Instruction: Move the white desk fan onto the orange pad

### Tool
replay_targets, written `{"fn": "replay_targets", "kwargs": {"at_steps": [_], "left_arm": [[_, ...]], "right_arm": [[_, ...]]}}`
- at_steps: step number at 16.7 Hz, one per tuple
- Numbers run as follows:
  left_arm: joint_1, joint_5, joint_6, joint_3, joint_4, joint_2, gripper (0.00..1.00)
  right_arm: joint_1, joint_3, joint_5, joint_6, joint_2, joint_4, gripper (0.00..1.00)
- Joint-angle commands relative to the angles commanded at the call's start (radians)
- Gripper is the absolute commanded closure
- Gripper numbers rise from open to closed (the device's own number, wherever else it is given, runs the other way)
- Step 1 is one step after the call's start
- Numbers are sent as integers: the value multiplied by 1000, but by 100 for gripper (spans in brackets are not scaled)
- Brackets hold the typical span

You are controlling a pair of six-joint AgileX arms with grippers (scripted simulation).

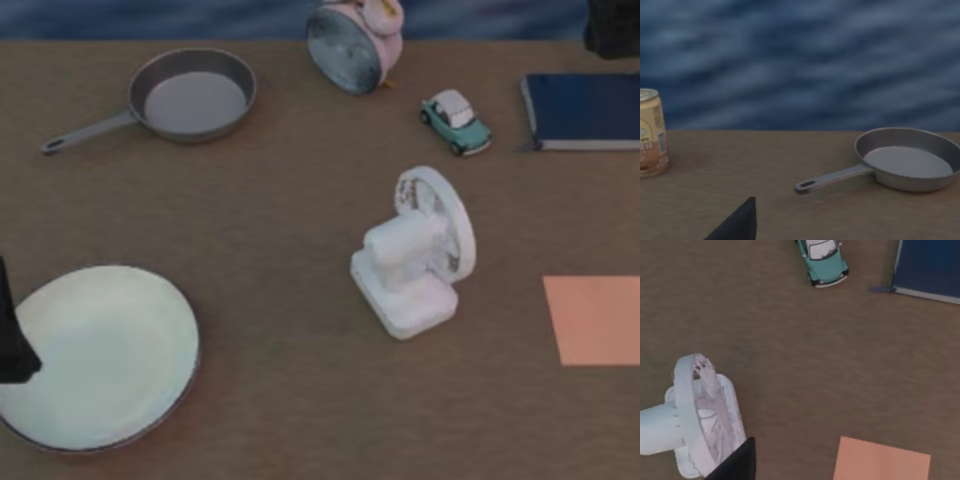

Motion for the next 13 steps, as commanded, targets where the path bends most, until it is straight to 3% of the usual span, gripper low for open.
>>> {"fn": "replay_targets", "kwargs": {"at_steps": [6, 13], "left_arm": [[0, 0, 0, 0, 0, 0, 0], [0, 0, 0, 0, 0, 0, 0]], "right_arm": [[165, 466, -19, 4, 507, -314, 0], [257, 639, -19, -20, 747, -494, 0]]}}
